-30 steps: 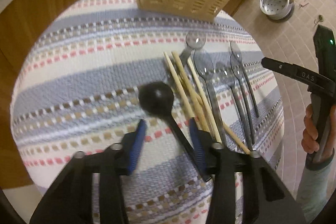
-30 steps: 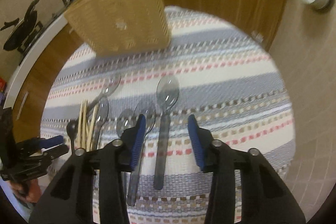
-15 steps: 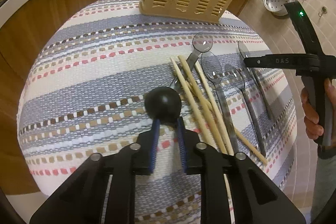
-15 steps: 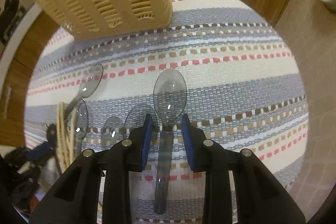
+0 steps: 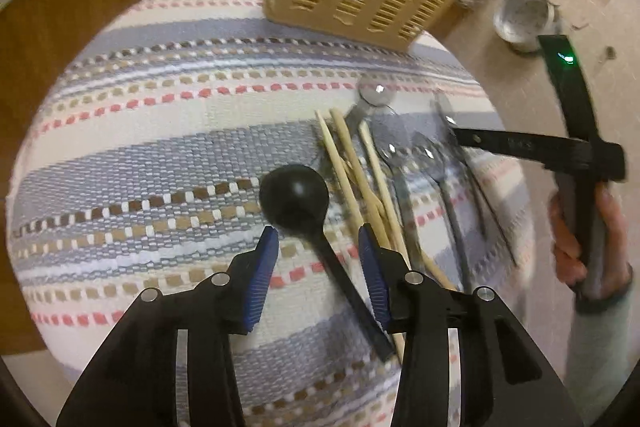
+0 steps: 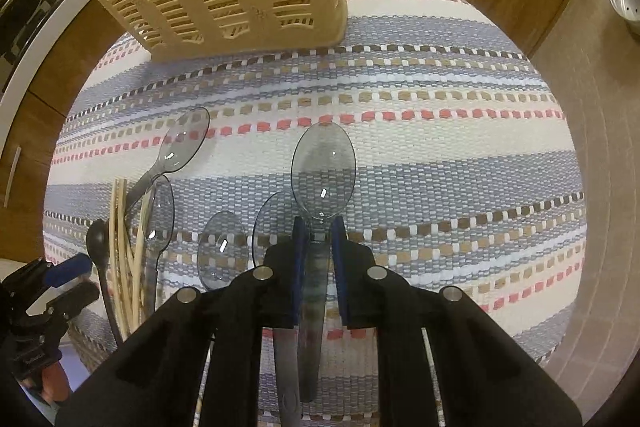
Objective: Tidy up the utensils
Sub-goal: 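Grasp the black spoon with the left tool while the right tool grasps a clear plastic spoon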
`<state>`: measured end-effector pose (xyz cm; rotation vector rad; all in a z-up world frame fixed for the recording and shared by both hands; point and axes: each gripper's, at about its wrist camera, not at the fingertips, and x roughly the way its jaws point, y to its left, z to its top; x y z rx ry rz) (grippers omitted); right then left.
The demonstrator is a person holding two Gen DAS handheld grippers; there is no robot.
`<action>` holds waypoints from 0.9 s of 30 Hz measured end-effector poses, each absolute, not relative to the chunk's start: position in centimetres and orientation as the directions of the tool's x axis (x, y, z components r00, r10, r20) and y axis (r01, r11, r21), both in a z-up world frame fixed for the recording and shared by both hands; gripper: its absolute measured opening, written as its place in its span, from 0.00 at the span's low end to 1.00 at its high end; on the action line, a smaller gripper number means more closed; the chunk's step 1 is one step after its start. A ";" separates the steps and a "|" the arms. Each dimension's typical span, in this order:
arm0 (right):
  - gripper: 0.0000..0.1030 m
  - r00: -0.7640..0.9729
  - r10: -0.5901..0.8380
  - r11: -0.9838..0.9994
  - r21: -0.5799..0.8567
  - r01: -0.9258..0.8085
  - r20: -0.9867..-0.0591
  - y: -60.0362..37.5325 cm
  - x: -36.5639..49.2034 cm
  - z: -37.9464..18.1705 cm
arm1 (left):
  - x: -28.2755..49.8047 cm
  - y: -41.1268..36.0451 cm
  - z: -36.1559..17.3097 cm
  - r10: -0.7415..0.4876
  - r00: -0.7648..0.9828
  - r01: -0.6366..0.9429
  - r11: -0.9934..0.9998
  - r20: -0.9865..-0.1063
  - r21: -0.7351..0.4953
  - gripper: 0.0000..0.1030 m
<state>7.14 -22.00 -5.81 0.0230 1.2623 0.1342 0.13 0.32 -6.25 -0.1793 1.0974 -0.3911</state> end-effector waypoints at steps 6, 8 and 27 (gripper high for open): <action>0.12 0.261 0.161 0.987 0.147 -0.071 -0.952 -22.7 7.2 -5.9 | -0.9 -3.7 -6.2 -0.144 0.472 0.179 0.982 -0.869 -0.066 0.35; 0.12 0.248 0.182 0.983 0.169 -0.071 -0.952 -23.2 7.4 -6.0 | -1.1 -4.3 -6.2 -0.085 0.491 0.182 0.983 -0.867 0.007 0.25; 0.12 0.227 0.134 0.990 0.123 -0.065 -0.965 -23.1 8.7 -6.4 | 0.9 -2.2 -6.1 -0.194 0.422 0.277 0.958 -0.886 -0.077 0.08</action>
